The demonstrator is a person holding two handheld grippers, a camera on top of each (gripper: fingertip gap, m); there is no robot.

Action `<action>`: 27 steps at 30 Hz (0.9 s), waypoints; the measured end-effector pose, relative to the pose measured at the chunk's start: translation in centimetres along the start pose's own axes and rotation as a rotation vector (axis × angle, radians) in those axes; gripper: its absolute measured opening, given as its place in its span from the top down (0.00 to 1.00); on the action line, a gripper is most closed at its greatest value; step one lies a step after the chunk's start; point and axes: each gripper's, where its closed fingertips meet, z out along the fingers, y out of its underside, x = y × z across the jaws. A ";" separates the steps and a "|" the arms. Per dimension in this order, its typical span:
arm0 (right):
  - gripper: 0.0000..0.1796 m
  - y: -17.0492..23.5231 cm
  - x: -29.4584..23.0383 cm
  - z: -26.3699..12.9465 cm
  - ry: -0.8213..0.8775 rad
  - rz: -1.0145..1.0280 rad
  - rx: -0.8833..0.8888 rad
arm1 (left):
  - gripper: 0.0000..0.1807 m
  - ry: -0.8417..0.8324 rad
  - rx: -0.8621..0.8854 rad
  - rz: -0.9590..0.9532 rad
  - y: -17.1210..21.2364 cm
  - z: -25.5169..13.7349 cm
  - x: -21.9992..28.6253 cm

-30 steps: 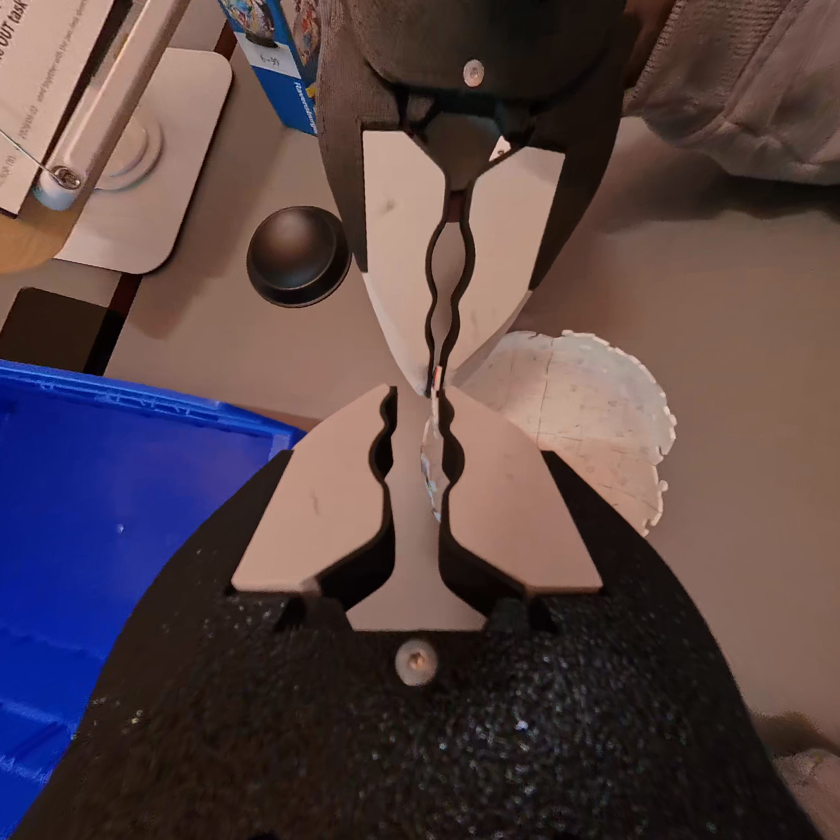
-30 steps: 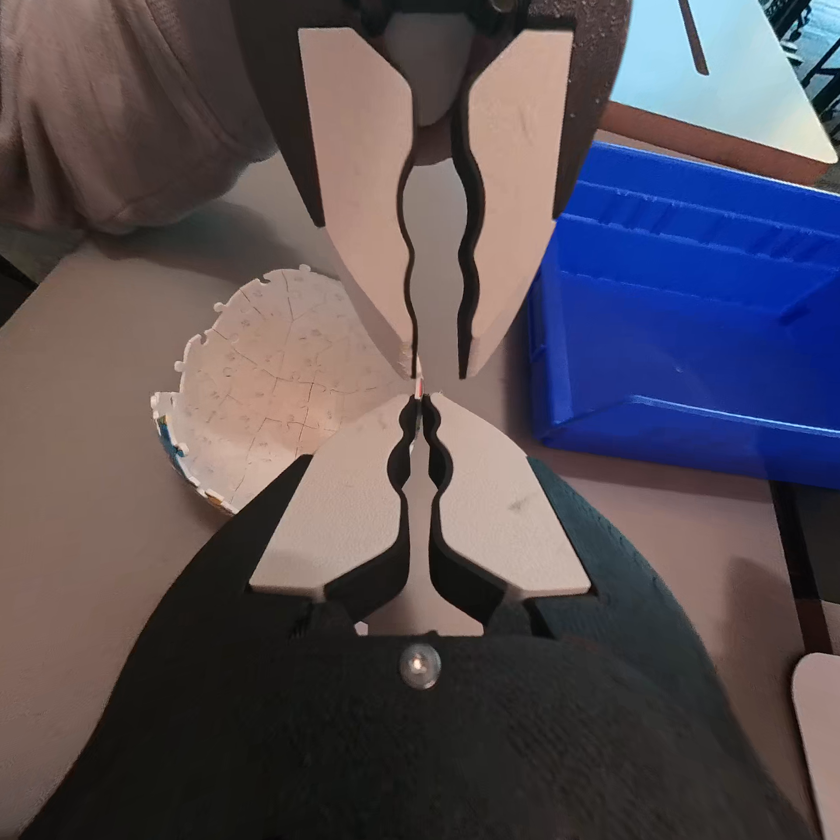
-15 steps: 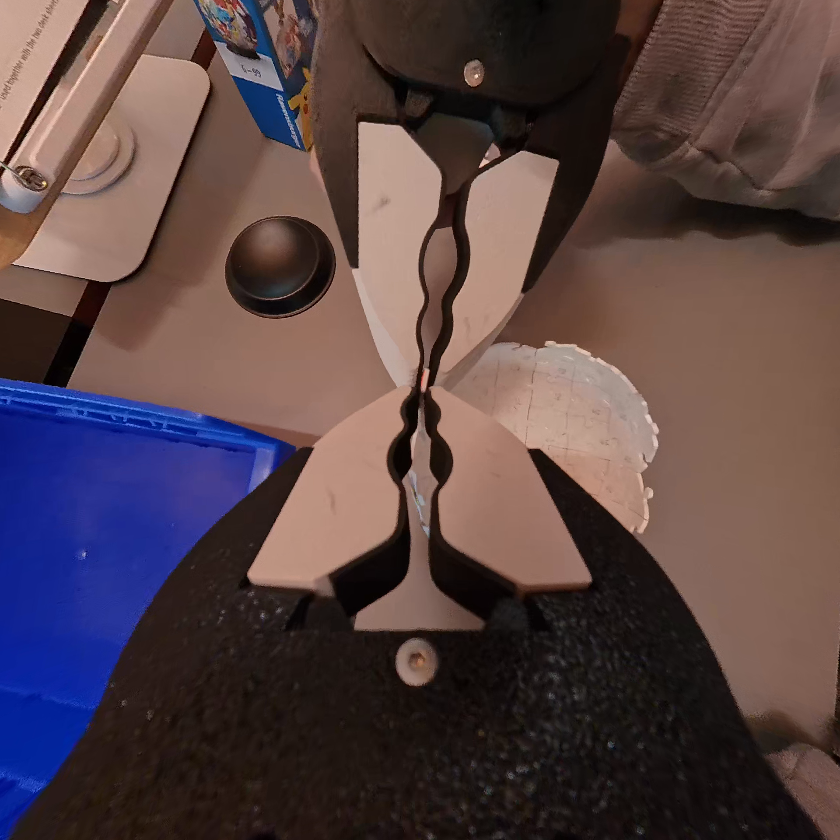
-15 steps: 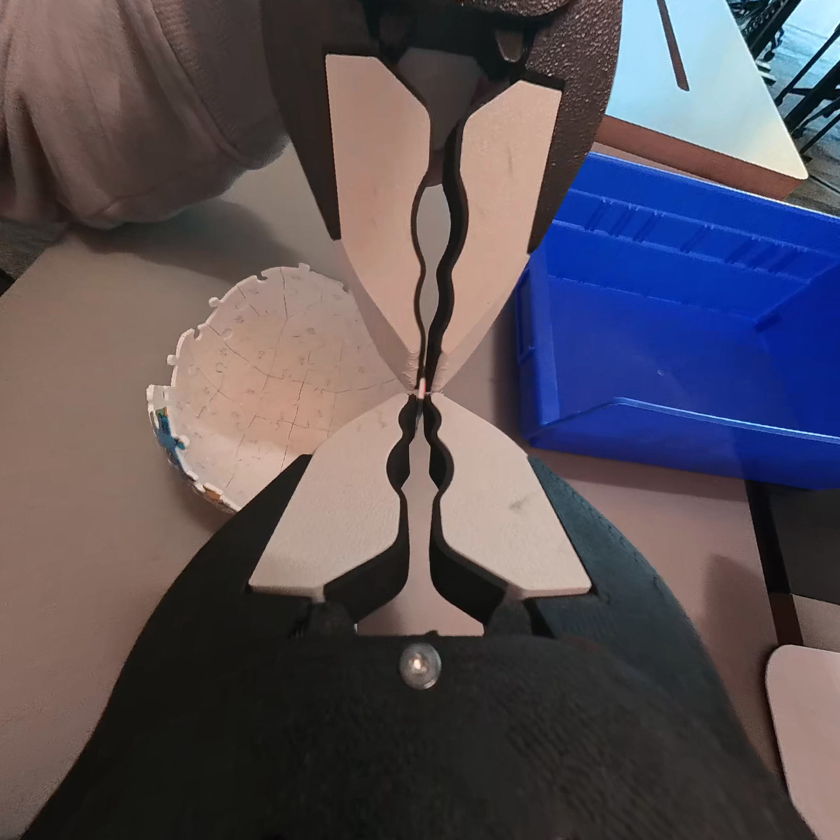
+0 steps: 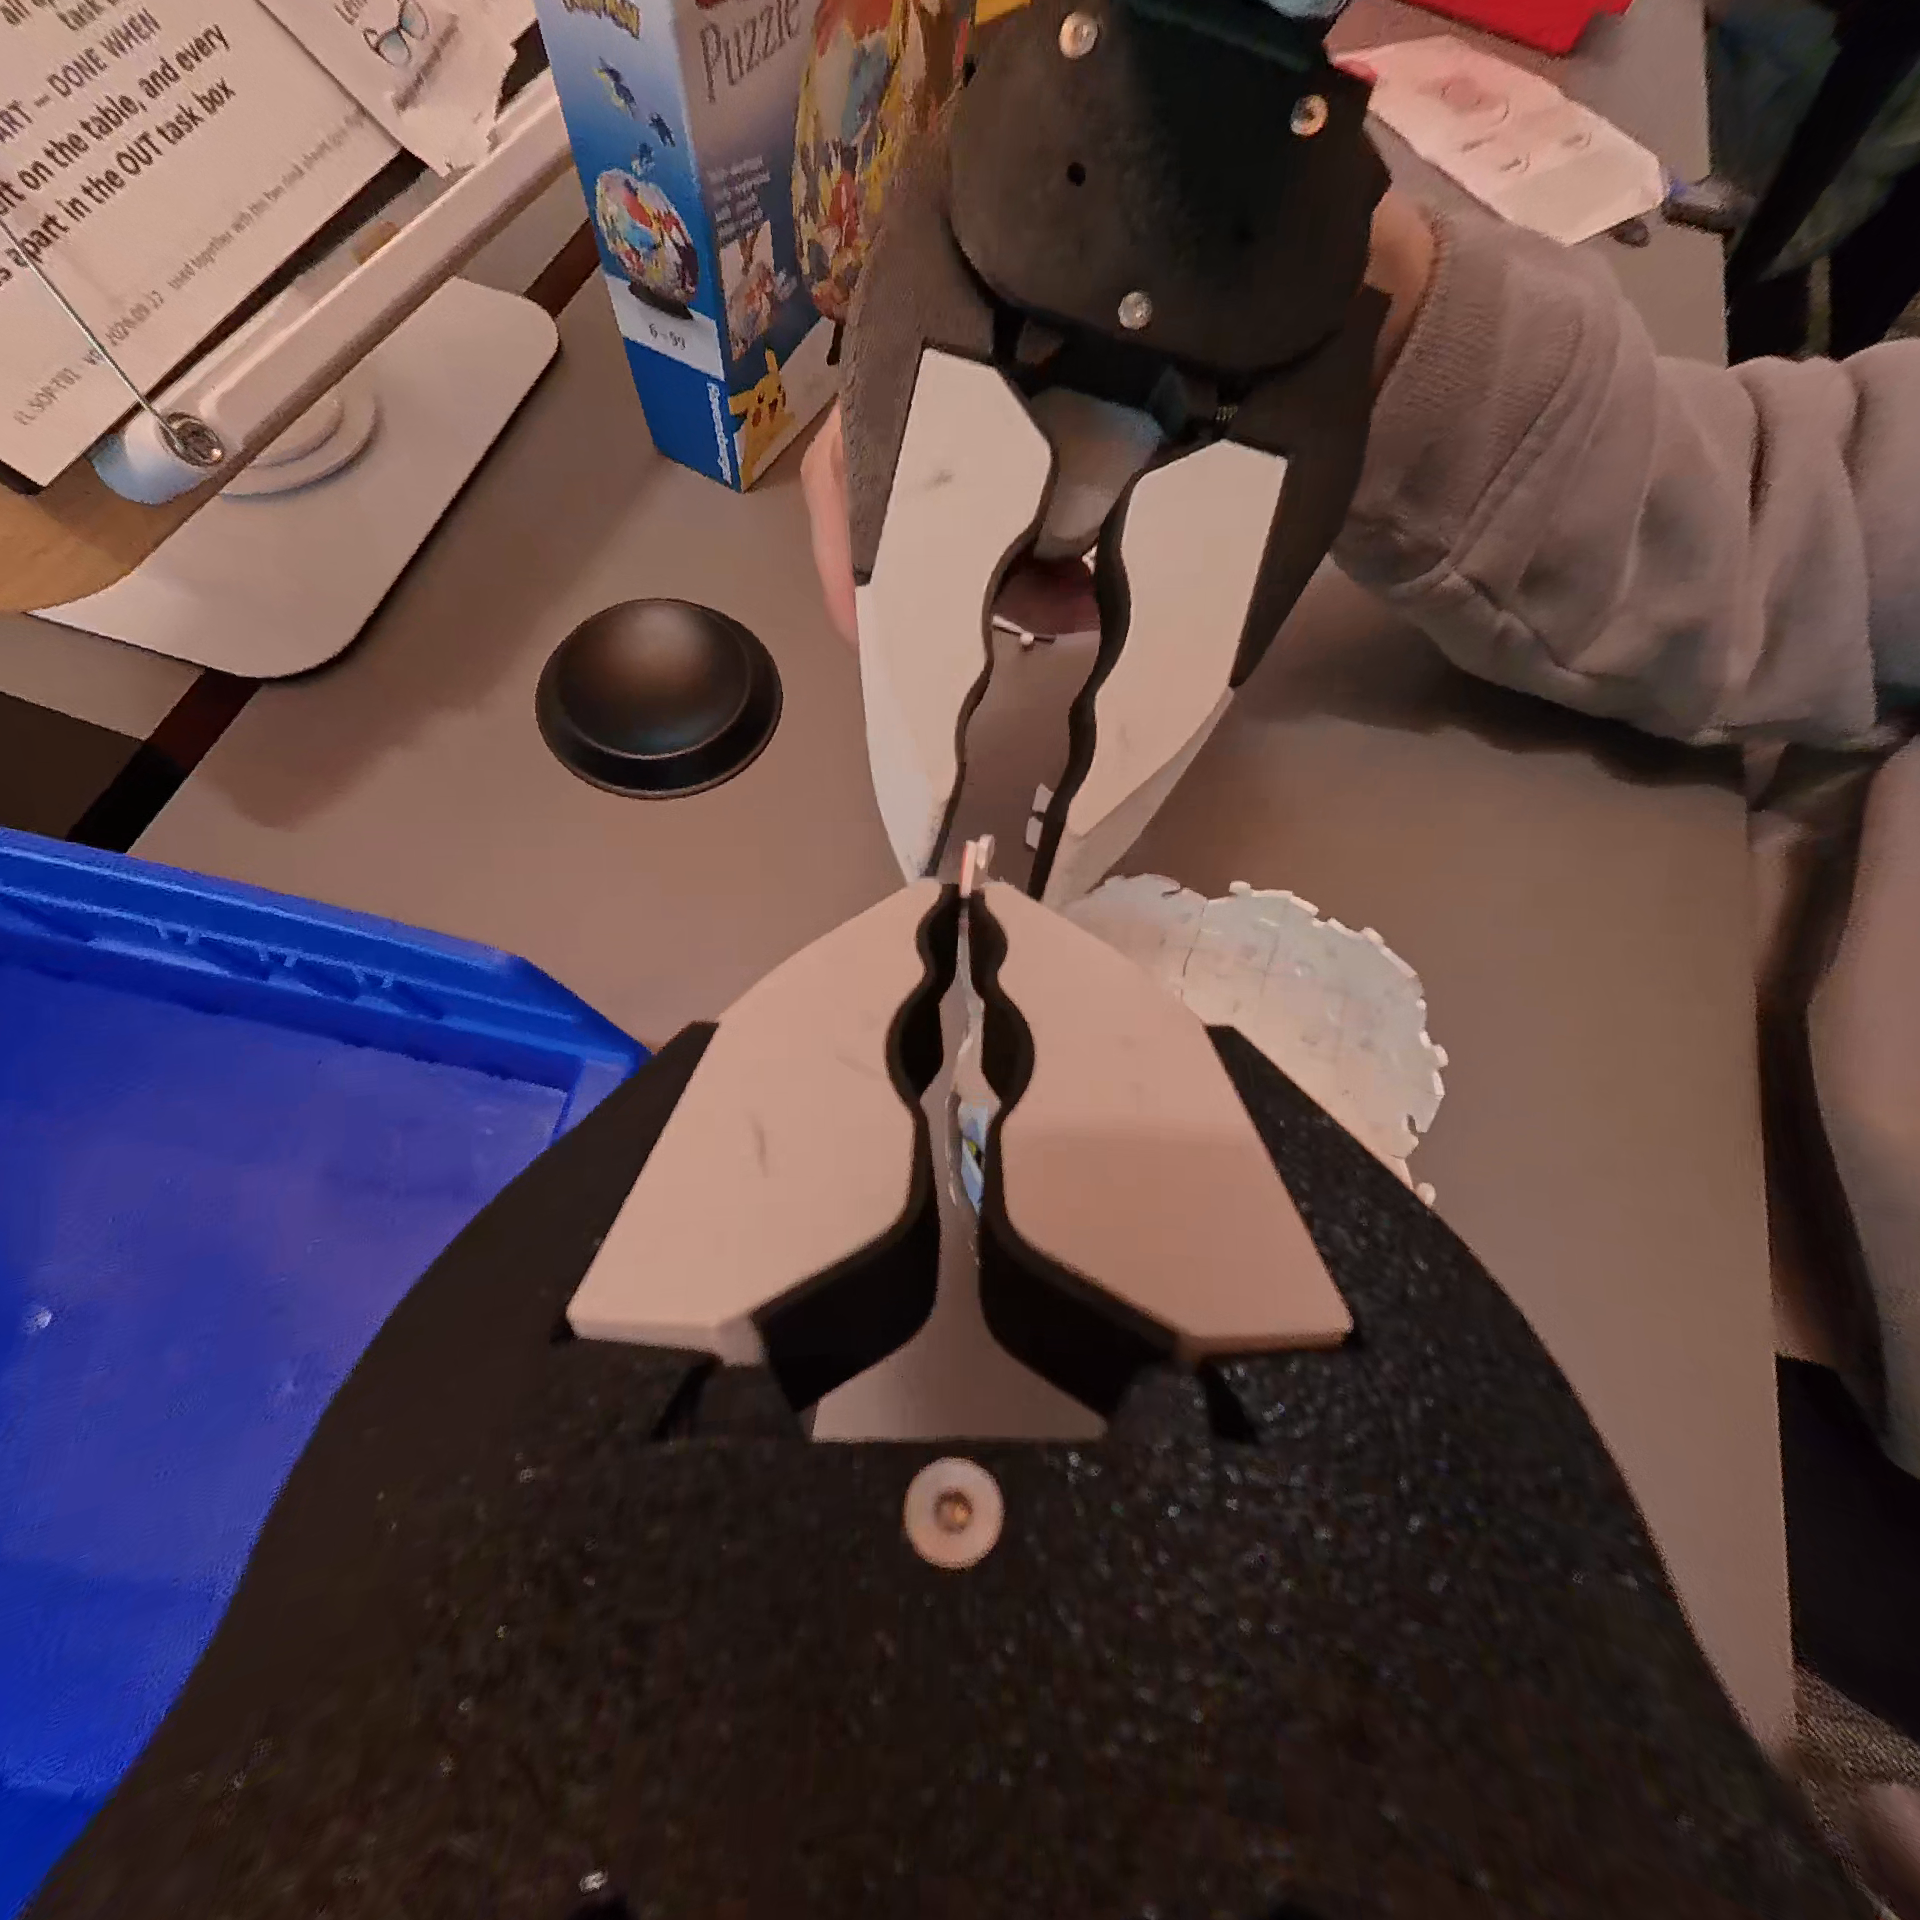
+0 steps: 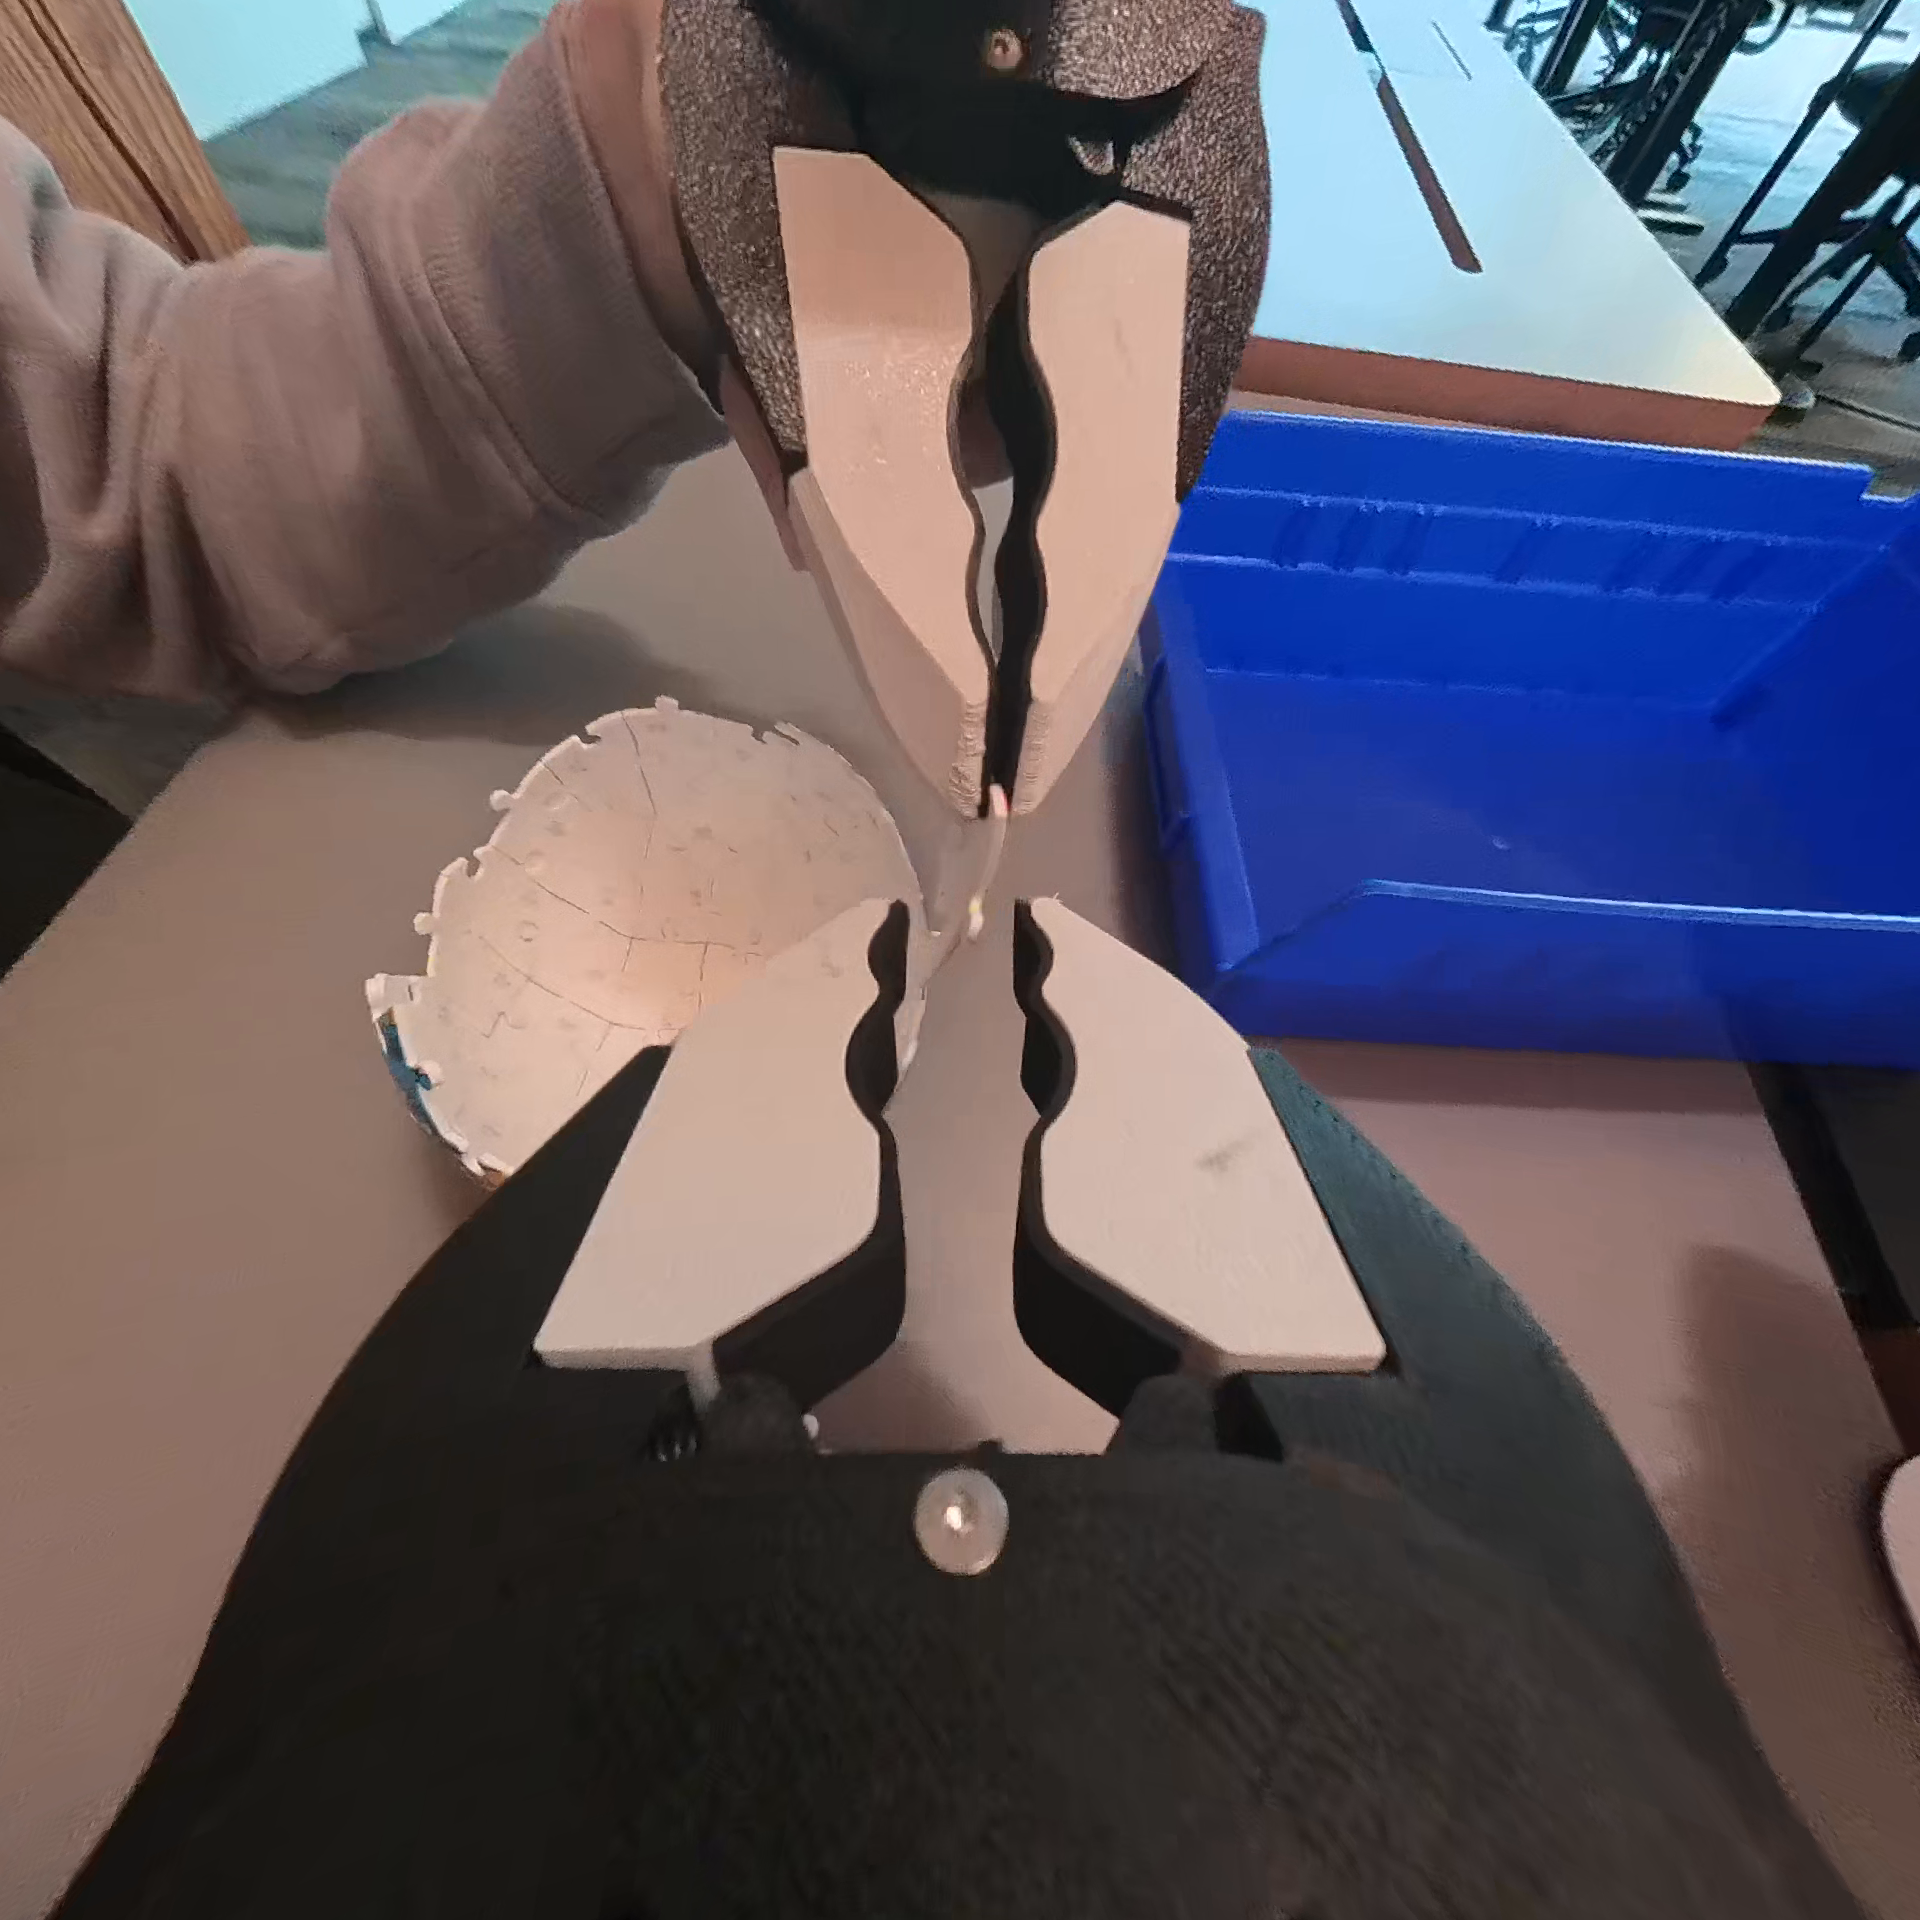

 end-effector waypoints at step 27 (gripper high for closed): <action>0.99 -0.2 0.9 0.6 -0.005 0.112 0.044 | 0.99 -0.107 -0.059 0.094 0.4 0.0 -0.5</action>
